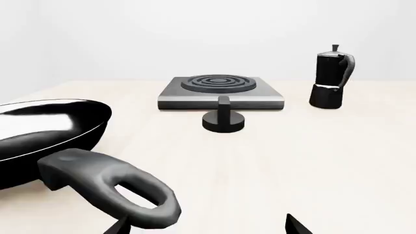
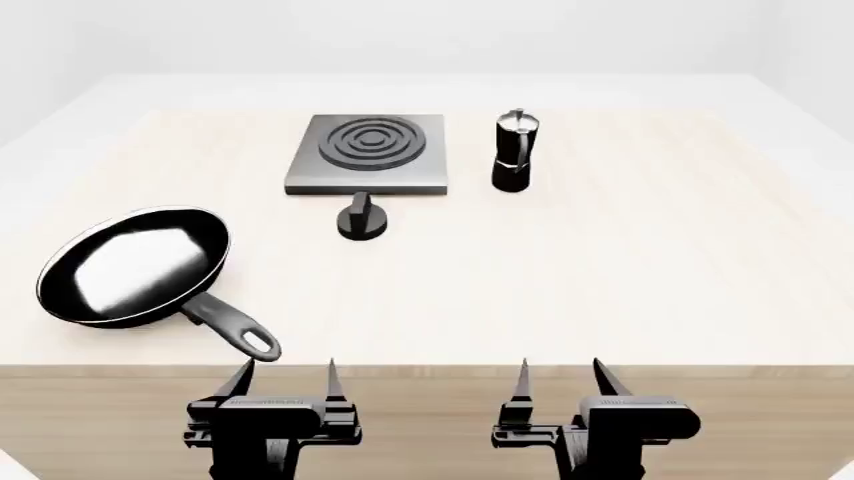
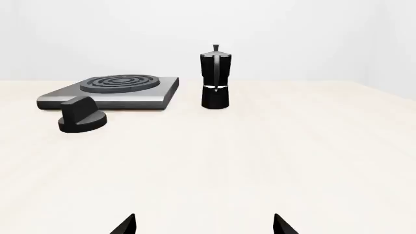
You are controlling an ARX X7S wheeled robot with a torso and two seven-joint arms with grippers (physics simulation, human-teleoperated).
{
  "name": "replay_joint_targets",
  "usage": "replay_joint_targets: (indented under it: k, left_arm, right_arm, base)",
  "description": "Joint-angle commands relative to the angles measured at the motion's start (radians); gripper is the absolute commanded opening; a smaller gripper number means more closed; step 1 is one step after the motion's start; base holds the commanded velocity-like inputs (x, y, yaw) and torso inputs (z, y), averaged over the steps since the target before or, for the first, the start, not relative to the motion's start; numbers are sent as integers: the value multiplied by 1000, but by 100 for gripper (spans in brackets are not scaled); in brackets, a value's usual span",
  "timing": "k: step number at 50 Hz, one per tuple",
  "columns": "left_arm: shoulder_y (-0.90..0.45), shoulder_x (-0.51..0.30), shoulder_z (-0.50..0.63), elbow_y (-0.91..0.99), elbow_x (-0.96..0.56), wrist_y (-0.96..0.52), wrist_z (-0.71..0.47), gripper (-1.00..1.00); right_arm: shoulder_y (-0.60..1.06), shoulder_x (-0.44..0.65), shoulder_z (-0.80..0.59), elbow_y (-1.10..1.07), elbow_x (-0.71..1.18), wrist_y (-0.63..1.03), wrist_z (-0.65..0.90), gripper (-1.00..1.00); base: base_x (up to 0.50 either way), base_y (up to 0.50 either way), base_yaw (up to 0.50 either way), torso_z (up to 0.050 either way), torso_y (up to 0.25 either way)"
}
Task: Turn on the stove and put the moka pot on it.
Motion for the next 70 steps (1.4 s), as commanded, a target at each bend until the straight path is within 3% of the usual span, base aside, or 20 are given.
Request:
replay_joint_targets:
  k: [1, 14, 22, 36, 43, 45, 46, 47, 48, 70]
  left_arm:
    - [8, -27, 32, 25, -27, -16, -33, 100]
    - [-1, -65, 58, -2, -38, 13, -65, 100]
    - [-37, -139, 37, 328, 9, -203, -94, 100]
    - [-233, -269, -3, 841, 90, -635, -54, 100]
    - [-284, -319, -41, 1035, 126, -722, -38, 100]
    - [-285, -292, -67, 1047, 158, -697, 10, 100]
    - [-311, -203, -111, 1047, 252, -670, 140, 100]
    - [-345, -59, -170, 1047, 379, -616, 290, 100]
    - [-371, -1, -199, 1047, 426, -600, 408, 100]
    - [-373, 0, -226, 1047, 358, -578, 451, 100]
  right_arm:
    - [-7, 4, -6, -22, 4, 15, 6, 100]
    - [22, 47, -53, 0, 65, 23, 56, 100]
    - [123, 83, -54, -257, 72, 186, 84, 100]
    - [415, 119, -21, -621, 163, 548, 106, 100]
    - [483, 132, 36, -793, 240, 679, 124, 100]
    - [458, 133, 37, -797, 240, 647, 120, 100]
    - [456, 134, 45, -817, 248, 650, 122, 100]
    - [469, 138, 50, -839, 257, 675, 126, 100]
    - [488, 139, 58, -860, 271, 707, 132, 100]
    - [472, 148, 68, -877, 306, 683, 155, 100]
  base:
    - [0, 0, 0, 0, 0]
    - [0, 0, 0, 0, 0]
    - [0, 0, 0, 0, 0]
    - [0, 0, 0, 0, 0]
    - [0, 0, 0, 0, 0]
    - [0, 0, 0, 0, 0]
    - [0, 0, 0, 0, 0]
    - [0, 0, 0, 0, 0]
    - [0, 0, 0, 0, 0]
    - [0, 0, 0, 44, 9]
